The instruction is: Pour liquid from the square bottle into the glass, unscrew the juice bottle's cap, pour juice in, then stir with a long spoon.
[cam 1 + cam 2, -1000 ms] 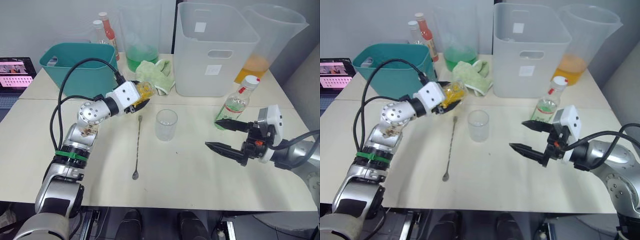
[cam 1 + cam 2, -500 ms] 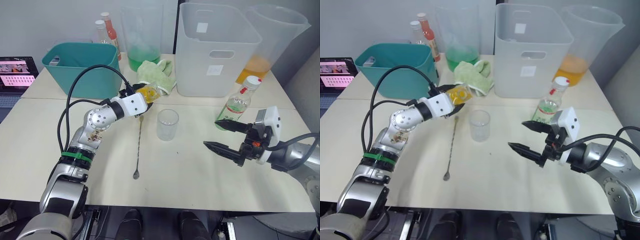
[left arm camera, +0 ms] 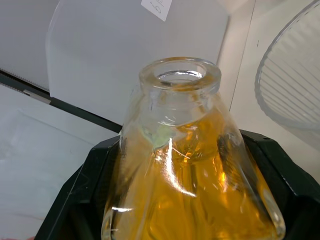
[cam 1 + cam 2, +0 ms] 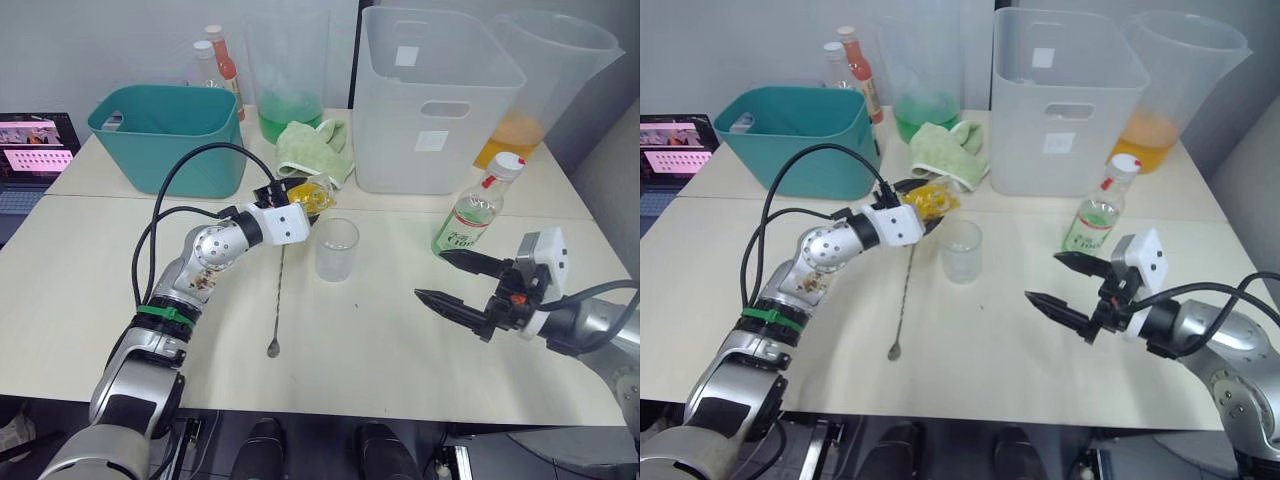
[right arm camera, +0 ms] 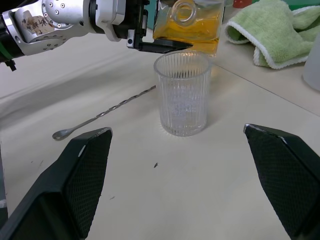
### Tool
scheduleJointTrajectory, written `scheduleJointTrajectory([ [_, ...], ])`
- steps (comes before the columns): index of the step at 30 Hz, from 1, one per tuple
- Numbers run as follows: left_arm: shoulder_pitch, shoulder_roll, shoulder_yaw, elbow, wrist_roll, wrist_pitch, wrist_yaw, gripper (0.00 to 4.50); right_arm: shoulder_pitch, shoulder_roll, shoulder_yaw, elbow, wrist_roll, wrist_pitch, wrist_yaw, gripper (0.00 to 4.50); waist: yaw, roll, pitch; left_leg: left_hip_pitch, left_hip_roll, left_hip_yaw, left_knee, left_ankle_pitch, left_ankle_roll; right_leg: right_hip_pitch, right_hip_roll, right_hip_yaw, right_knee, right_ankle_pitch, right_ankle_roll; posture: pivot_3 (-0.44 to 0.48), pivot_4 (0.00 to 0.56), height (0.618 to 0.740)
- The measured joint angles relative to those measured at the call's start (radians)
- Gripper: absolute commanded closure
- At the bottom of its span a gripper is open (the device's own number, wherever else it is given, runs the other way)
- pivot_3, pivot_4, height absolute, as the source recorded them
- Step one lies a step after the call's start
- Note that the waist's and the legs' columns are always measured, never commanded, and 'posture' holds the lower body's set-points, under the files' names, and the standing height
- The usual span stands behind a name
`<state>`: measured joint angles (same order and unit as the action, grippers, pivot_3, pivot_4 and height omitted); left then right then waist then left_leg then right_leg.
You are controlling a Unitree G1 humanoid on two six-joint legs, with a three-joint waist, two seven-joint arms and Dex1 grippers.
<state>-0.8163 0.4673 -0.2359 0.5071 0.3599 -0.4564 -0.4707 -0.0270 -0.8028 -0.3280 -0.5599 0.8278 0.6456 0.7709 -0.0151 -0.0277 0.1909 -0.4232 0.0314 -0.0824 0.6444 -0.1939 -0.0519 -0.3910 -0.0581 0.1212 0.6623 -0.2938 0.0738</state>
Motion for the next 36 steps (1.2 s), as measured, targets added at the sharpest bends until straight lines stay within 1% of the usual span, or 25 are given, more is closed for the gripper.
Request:
scheduleJointTrajectory([
  [8, -0.007, 0.003, -0.019, 0.038, 0.073, -0.060, 0.069, 1.68, 0.006, 0.012, 0.000, -0.001, -0.015, -0.008, -0.016, 0.03, 0.000, 0.000, 0.000, 0.000, 0.000, 0.000, 0.000, 0.000, 0.000, 0.000, 0.000, 0.000, 0.000, 0.000, 0.000, 0.000, 0.150, 0.740],
  [16, -0.007, -0.003, -0.030, 0.046, 0.098, -0.072, 0.092, 1.68, 0.006, 0.025, 0.000, -0.002, -0.021, -0.010, -0.023, 0.03, 0.000, 0.000, 0.000, 0.000, 0.000, 0.000, 0.000, 0.000, 0.000, 0.000, 0.000, 0.000, 0.001, 0.000, 0.000, 0.000, 0.150, 0.740],
  [22, -0.008, 0.011, -0.063, 0.051, 0.188, -0.117, 0.158, 1.68, 0.006, 0.029, 0.000, -0.002, -0.022, -0.010, -0.030, 0.03, 0.000, 0.000, 0.000, 0.000, 0.000, 0.000, 0.000, 0.000, 0.000, 0.000, 0.000, 0.000, 0.001, 0.000, 0.000, 0.000, 0.150, 0.740],
  [30, -0.010, 0.023, -0.080, 0.058, 0.264, -0.138, 0.226, 1.68, 0.012, 0.031, 0.000, -0.015, -0.024, -0.013, -0.030, 0.03, 0.001, 0.000, 0.000, 0.000, 0.000, 0.000, 0.000, 0.001, 0.000, 0.000, 0.000, 0.000, 0.001, 0.000, 0.000, 0.000, 0.150, 0.740],
  [36, -0.049, 0.036, -0.100, 0.061, 0.330, -0.148, 0.305, 1.68, 0.012, 0.032, 0.000, -0.016, -0.026, -0.019, -0.030, 0.03, 0.001, 0.000, 0.000, 0.000, 0.000, 0.000, 0.000, 0.001, 0.000, 0.000, 0.000, 0.000, 0.001, 0.000, 0.000, 0.000, 0.150, 0.740],
])
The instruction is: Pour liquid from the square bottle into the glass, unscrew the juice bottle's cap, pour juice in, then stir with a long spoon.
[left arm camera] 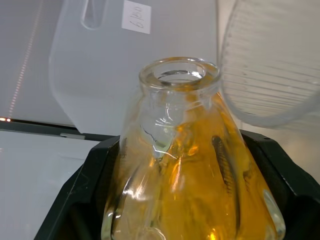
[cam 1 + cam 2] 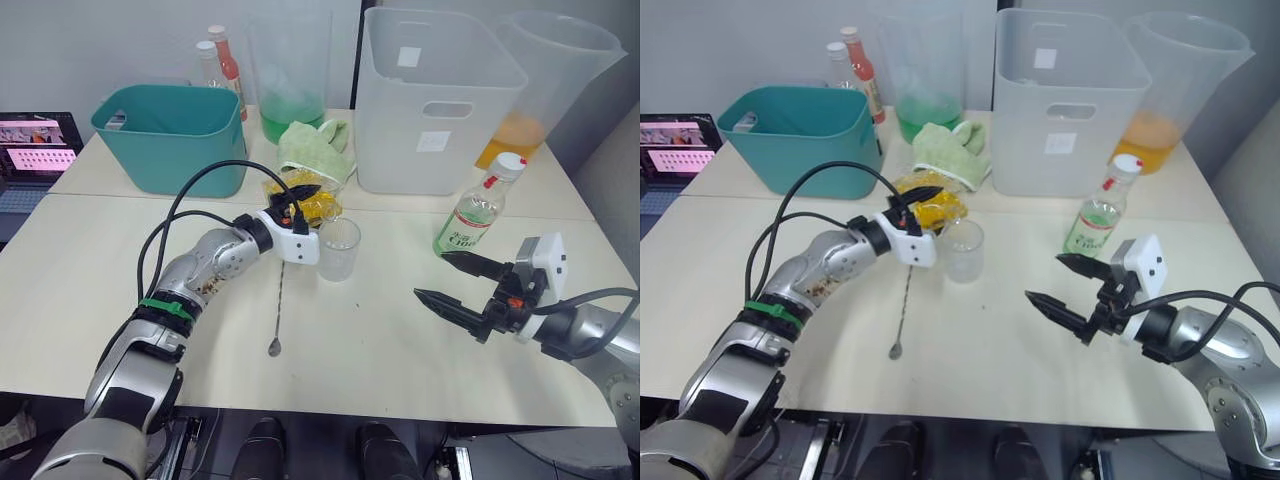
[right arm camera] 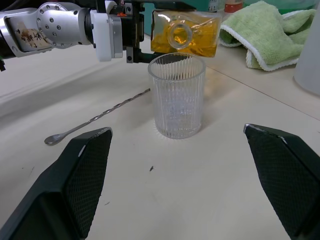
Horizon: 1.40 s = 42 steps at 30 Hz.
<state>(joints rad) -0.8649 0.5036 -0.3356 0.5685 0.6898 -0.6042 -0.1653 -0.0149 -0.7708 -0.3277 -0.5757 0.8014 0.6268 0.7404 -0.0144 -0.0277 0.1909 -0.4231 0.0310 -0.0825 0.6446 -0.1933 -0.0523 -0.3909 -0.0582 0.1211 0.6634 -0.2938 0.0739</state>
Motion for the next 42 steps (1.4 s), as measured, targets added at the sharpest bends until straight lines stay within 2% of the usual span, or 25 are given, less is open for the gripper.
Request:
scheduleJointTrajectory([
  [20, -0.022, 0.040, -0.054, -0.001, 0.134, -0.033, 0.104, 1.68, -0.021, 0.000, 0.009, -0.003, 0.000, -0.003, -0.016, 0.03, 0.000, 0.000, 0.000, 0.000, 0.000, 0.000, 0.000, 0.000, 0.000, 0.000, 0.000, 0.000, 0.001, 0.000, 0.000, 0.000, 0.150, 0.740],
  [42, -0.040, 0.050, -0.080, -0.002, 0.213, -0.031, 0.177, 1.68, -0.067, 0.000, 0.040, -0.017, 0.007, 0.022, -0.051, 0.03, 0.000, 0.000, 0.000, 0.000, 0.000, 0.000, 0.000, 0.000, 0.000, 0.000, 0.000, 0.000, 0.001, 0.000, 0.000, 0.000, 0.150, 0.740],
])
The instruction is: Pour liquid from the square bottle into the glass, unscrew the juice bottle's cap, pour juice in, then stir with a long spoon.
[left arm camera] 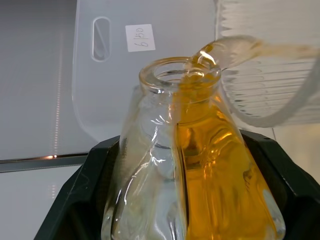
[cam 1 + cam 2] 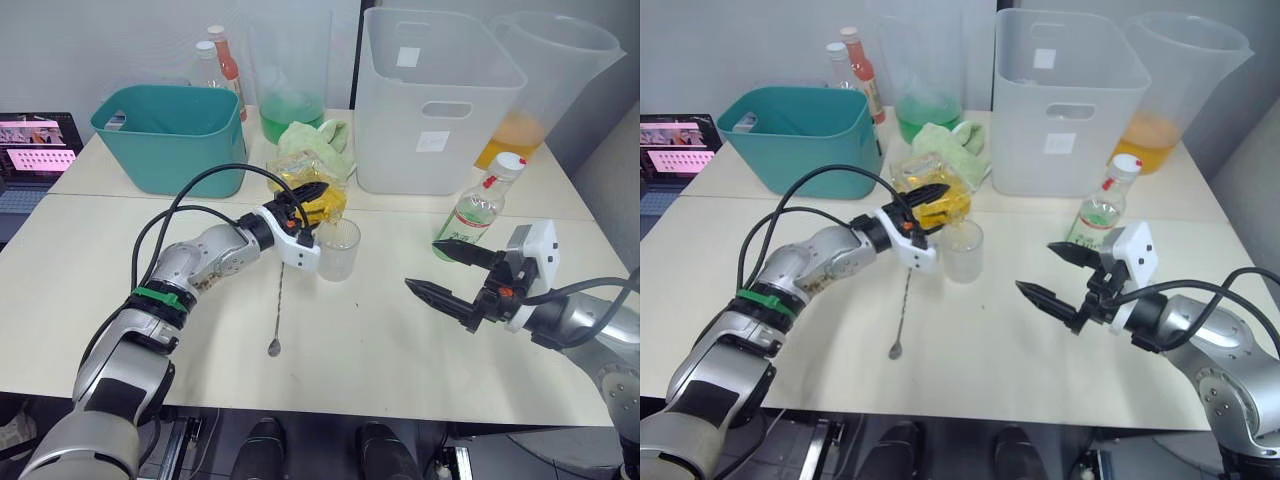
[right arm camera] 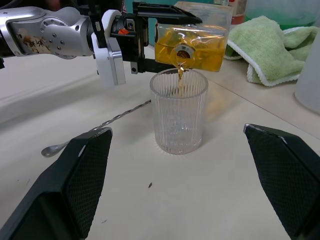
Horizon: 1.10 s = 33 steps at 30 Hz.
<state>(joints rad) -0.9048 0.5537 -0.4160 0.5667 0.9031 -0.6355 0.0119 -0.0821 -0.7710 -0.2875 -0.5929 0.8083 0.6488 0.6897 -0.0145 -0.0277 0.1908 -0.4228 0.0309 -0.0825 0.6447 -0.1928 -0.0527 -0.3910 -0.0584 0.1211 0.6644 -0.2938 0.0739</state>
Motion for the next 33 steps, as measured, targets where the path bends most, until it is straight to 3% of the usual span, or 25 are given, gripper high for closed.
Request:
scheduleJointTrajectory([
  [33, 0.000, 0.000, 0.000, -0.030, 0.000, 0.004, 0.001, 1.68, 0.002, 0.001, 0.007, 0.007, -0.003, -0.002, 0.026, 0.03, 0.000, 0.000, 0.000, 0.000, 0.000, 0.000, 0.000, 0.000, 0.000, 0.000, 0.000, 0.000, 0.000, 0.000, 0.000, 0.000, 0.150, 0.740],
])
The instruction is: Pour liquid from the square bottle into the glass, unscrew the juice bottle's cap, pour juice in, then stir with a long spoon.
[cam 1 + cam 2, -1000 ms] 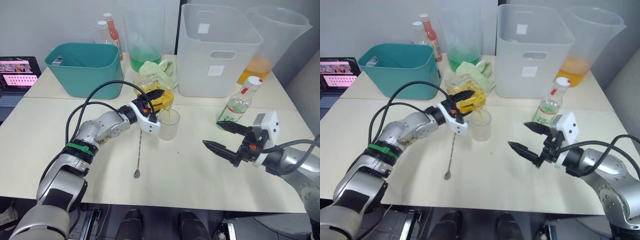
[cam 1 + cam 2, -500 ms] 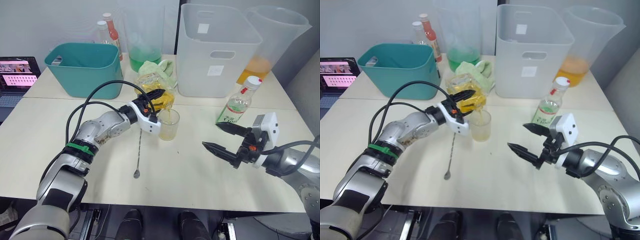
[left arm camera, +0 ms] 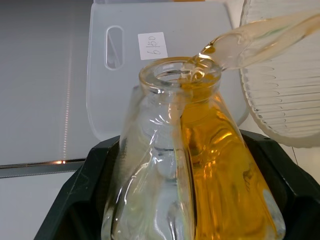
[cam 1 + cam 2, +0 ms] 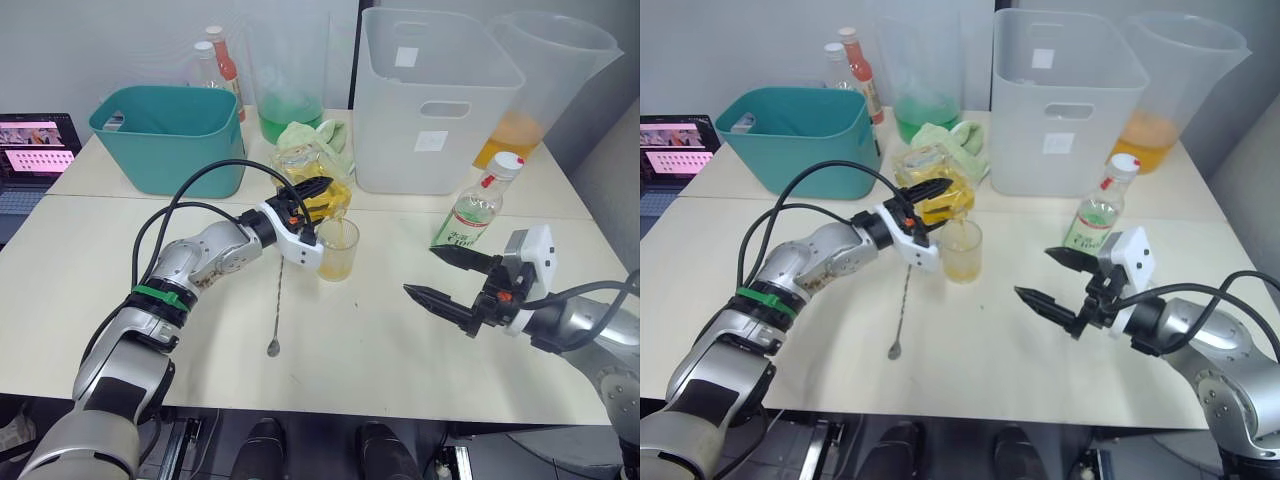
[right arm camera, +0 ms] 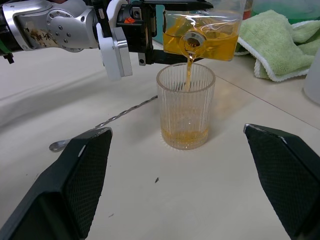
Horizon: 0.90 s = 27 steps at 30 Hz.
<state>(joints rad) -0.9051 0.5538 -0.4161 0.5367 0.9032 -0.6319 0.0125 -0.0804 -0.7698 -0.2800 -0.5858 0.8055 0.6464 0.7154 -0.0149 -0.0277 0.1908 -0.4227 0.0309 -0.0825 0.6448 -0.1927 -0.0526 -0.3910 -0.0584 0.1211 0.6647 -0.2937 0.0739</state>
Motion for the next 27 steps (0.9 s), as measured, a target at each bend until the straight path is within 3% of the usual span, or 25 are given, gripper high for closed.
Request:
scheduleJointTrajectory([
  [6, 0.000, -0.001, 0.000, 0.000, -0.005, 0.001, -0.004, 1.68, -0.018, 0.000, 0.011, 0.007, -0.002, 0.000, 0.000, 0.03, 0.000, 0.000, 0.000, 0.000, 0.000, 0.000, 0.000, 0.000, 0.000, 0.000, 0.000, 0.000, 0.000, 0.000, 0.000, 0.000, 0.150, 0.740],
  [20, 0.016, -0.038, 0.062, -0.015, -0.263, 0.058, -0.152, 1.68, -0.055, 0.000, 0.036, 0.029, -0.008, 0.000, 0.001, 0.03, -0.002, 0.000, 0.000, 0.000, 0.000, 0.000, 0.000, 0.000, 0.000, 0.000, 0.000, 0.000, 0.000, 0.000, 0.000, 0.000, 0.150, 0.740],
  [24, 0.036, -0.133, 0.172, -0.021, -0.493, 0.200, -0.243, 1.68, -0.067, -0.001, 0.044, 0.034, -0.008, 0.001, 0.011, 0.03, -0.001, 0.000, 0.000, 0.000, 0.000, 0.000, 0.002, 0.000, 0.000, 0.000, 0.000, 0.000, 0.001, 0.000, 0.000, 0.000, 0.150, 0.740],
  [27, 0.040, -0.152, 0.255, -0.044, -0.627, 0.320, -0.297, 1.68, -0.068, -0.001, 0.046, 0.044, -0.008, 0.001, 0.022, 0.03, -0.007, 0.000, 0.000, 0.000, 0.000, 0.000, 0.001, 0.000, 0.000, 0.000, 0.000, 0.000, 0.002, 0.000, 0.000, 0.000, 0.150, 0.740],
])
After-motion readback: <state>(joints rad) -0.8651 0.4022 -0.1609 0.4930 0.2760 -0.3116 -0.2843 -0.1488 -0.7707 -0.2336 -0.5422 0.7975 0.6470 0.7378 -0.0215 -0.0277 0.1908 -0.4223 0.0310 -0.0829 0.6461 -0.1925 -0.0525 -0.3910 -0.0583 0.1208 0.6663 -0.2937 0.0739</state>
